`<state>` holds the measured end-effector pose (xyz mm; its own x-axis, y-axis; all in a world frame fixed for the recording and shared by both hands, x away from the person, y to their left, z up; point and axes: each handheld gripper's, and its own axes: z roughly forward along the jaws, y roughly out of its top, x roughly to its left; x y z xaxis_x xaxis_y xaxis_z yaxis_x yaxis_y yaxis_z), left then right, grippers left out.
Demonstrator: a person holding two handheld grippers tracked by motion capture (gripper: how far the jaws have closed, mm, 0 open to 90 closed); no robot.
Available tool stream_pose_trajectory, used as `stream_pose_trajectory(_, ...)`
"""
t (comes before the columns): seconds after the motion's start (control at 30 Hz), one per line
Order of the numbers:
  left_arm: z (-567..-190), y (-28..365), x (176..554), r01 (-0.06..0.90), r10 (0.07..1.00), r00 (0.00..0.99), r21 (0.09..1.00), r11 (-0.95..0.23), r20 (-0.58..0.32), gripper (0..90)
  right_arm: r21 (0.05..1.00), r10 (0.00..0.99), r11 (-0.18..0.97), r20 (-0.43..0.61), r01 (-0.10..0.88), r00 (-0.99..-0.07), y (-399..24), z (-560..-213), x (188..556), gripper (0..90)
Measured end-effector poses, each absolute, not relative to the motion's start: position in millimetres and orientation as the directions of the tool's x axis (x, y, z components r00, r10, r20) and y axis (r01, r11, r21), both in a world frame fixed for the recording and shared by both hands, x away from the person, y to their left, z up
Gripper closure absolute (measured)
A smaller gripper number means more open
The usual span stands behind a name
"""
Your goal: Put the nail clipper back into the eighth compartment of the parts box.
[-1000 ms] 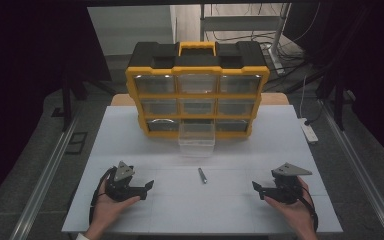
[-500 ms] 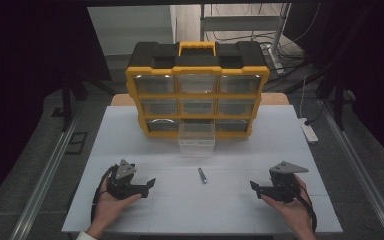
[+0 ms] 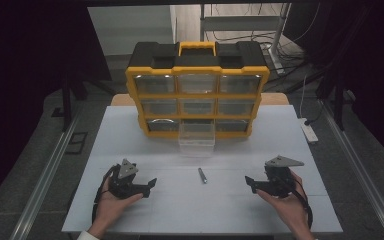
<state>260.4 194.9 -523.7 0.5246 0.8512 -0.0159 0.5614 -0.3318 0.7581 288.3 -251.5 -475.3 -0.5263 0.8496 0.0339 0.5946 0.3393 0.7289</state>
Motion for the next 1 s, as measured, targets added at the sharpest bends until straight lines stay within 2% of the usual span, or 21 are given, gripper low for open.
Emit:
stream_pose_trajectory(0.67,-525,194,259,0.562,0.855,0.518,0.758,-0.332,-0.009,8.4,0.739,0.818,0.38,0.012,0.556,-0.575,-205,-462,297,19.8)
stream_pose_trajectory(1.0,-525,194,259,0.562,0.854,0.52,0.757,-0.334,-0.009,8.5,0.735,0.807,0.374,0.042,0.566,-0.588,-192,-461,300,20.0)
